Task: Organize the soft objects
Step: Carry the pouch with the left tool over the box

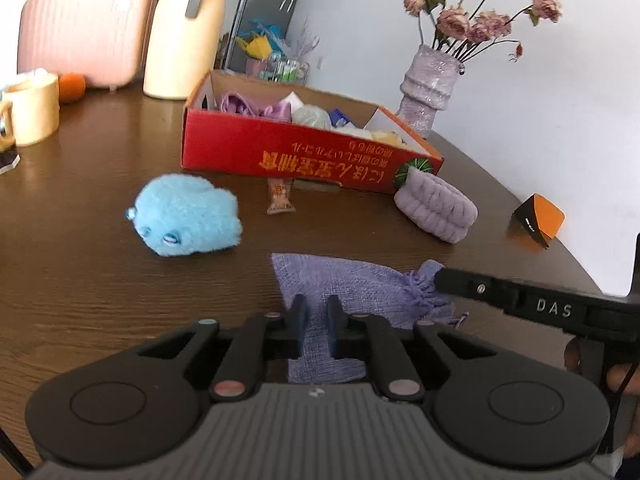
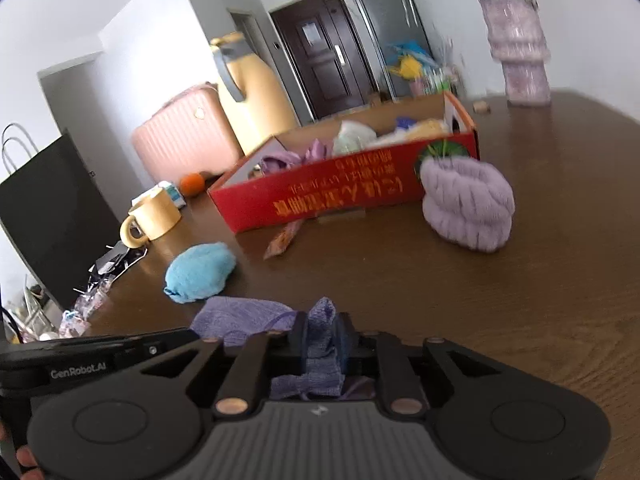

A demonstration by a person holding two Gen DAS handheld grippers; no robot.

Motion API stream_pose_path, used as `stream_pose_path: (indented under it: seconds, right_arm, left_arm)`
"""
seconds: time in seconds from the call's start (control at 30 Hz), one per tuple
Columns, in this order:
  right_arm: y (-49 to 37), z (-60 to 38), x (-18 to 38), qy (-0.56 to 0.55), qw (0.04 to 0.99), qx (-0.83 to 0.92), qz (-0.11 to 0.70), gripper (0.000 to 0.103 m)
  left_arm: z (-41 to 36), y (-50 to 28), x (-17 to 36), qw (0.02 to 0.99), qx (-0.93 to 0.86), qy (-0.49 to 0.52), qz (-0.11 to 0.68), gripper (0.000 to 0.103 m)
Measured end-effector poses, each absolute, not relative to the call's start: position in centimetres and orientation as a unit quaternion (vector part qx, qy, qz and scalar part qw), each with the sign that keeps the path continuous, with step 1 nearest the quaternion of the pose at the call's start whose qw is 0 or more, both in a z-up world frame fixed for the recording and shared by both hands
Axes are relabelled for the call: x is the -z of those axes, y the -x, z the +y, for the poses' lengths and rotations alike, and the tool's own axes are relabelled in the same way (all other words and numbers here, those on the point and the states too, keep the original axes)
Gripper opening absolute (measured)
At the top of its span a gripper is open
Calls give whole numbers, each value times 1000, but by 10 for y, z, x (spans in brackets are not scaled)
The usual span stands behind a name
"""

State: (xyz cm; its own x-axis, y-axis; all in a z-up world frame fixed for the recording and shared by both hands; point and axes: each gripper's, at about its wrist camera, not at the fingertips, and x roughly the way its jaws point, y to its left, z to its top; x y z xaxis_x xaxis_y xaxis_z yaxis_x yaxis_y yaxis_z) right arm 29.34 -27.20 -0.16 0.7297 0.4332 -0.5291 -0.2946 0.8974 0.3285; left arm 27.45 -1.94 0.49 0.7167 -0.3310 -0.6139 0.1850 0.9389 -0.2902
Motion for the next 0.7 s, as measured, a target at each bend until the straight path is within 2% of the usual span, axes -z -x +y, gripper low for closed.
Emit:
stream_pose_path:
  seconds: [0.03, 0.07, 0.13, 0.2, 0.3, 0.33, 0.37, 0.4, 0.43, 0.47, 0.57, 0.7]
  right_arm:
    - [-289, -271, 0, -102, 928, -198, 298, 17]
    - [-286, -271, -1, -91, 933, -197, 285, 20]
    - [-285, -272, -1, -82, 936, -195, 280, 31]
    - [-290, -272, 2, -89, 934, -195, 285, 32]
    - [-296, -271, 13, -98, 929, -190, 301, 33]
    - [-298, -271, 17, -102, 928, -190, 304, 33]
    - [-300, -272, 19, -108, 926, -190, 307, 33]
    - [-302, -272, 22, -117, 924, -192, 311, 33]
    - [-305, -273, 23, -127, 919, -197, 316, 27]
    - [-307, -275, 25, -135, 916, -203, 319, 21]
    - [-307, -273, 24, -130, 917, -205, 315, 14]
    - [-307, -272, 22, -124, 919, -203, 315, 12]
  left_arm:
    - [-19, -274, -4, 922, 139, 101, 346, 40]
    - [-19, -271, -5, 925, 139, 95, 342, 52]
    - [-17, -264, -8, 930, 145, 91, 325, 53]
    - [-16, -260, -7, 931, 150, 93, 318, 56]
    - [-22, -267, -1, 927, 147, 87, 334, 56]
    - [-23, -270, 3, 924, 143, 87, 343, 51]
    - [-24, -273, 7, 922, 144, 91, 347, 39]
    - [-23, -274, 9, 921, 147, 95, 349, 35]
    - [-22, -276, 10, 920, 148, 101, 349, 29]
    - [-22, -276, 10, 919, 151, 106, 348, 18]
    - [-21, -278, 9, 920, 156, 106, 344, 12]
    - [-22, -279, 7, 921, 160, 100, 342, 9]
